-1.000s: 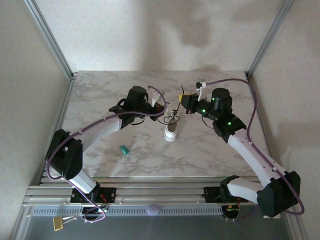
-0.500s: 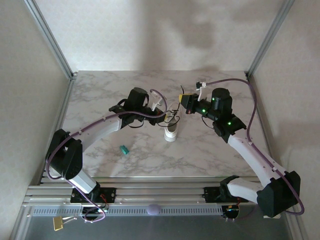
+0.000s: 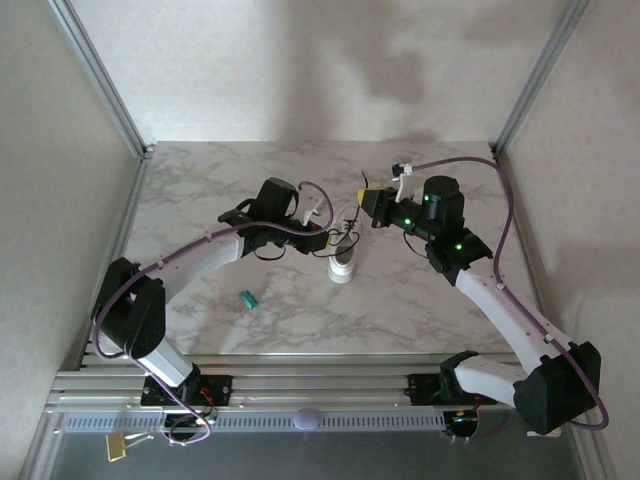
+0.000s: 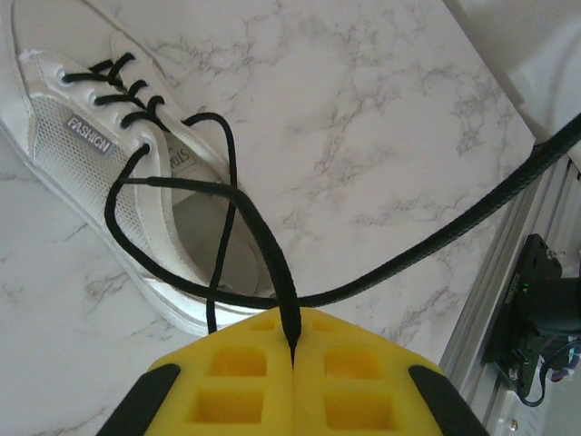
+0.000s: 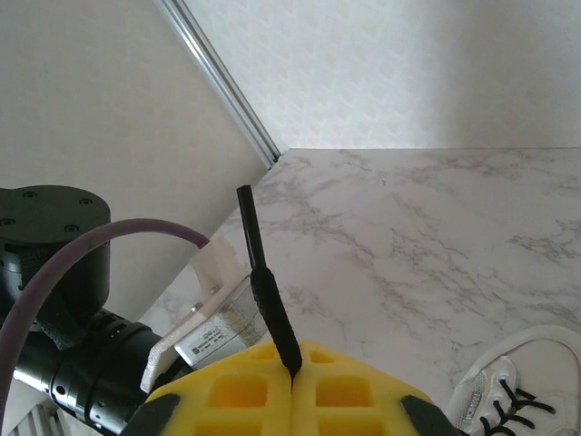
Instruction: Tie the shoes
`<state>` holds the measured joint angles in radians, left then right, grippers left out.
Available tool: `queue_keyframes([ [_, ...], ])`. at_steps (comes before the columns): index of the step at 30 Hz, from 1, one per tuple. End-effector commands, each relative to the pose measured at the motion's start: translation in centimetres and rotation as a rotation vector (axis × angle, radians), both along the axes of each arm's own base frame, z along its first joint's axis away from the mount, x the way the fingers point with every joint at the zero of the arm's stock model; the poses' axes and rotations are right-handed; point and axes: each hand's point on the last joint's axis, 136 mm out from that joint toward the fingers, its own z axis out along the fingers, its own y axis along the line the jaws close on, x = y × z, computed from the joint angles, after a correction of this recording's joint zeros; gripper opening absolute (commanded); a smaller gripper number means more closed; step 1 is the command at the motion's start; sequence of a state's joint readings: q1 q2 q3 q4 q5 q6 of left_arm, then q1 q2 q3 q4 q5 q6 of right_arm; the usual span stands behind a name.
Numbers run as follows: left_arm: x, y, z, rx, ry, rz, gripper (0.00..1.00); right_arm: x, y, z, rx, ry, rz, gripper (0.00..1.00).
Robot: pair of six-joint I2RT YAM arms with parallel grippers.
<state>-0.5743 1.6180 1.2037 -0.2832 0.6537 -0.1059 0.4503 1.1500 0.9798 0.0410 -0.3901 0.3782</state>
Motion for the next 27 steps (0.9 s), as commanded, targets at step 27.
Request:
queue_keyframes([
  [27,-1.0,-0.2,1.0,0.022,0.045,-0.005,0.0,0.1,0.4,0.0,0.006,-0.021,0.008,0.0],
])
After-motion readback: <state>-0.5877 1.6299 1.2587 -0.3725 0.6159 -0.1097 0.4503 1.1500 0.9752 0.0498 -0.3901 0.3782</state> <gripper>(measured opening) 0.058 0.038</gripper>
